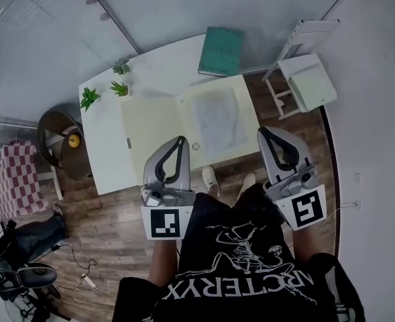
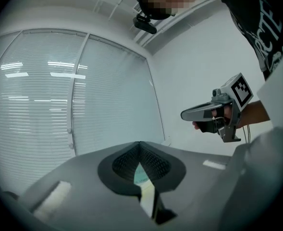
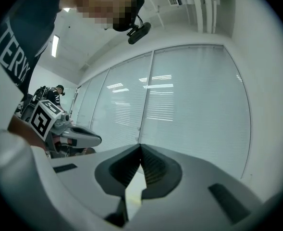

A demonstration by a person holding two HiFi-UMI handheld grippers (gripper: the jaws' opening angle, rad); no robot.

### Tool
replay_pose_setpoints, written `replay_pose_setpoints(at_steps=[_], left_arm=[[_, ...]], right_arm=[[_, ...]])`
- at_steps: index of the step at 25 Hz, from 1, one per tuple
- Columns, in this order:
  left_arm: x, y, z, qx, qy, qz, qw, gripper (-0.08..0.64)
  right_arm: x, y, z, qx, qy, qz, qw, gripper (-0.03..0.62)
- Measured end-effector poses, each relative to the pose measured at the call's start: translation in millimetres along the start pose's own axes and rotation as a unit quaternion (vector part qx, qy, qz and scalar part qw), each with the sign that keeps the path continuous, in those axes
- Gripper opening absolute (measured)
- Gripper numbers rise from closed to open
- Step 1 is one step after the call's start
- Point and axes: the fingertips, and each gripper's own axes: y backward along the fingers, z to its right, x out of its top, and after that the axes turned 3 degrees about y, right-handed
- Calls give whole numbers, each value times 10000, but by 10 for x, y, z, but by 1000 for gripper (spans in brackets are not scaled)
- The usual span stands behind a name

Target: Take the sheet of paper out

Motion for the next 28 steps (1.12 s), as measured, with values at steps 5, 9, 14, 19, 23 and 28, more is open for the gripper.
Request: replay_pose_setpoints(at_steps=[5, 9, 14, 19, 23, 28], left_arm=[[-13, -213, -11, 157, 140, -34, 9998, 12], [-35, -264, -22, 459, 164, -129, 9987, 12], [-280, -442, -99, 740, 788, -382, 9934, 12], [-1179, -679, -336, 644, 2882, -688, 9529, 99], [-2035, -781, -539, 680, 4095, -1230, 9014, 160], [-2814, -976, -400, 109, 4813, -2081, 8514, 253]], right_arm=[[-47, -161, 210, 147, -16, 63, 9999, 12], [-77, -240, 268, 405, -71, 147, 9990, 12], [-120, -256, 378, 596, -114, 191, 9980, 12], [-199, -155, 555, 432, -78, 168, 9989, 12], [-302, -23, 751, 124, -145, 20, 9998, 12], [-360, 151, 955, -263, -182, -119, 9994, 12]])
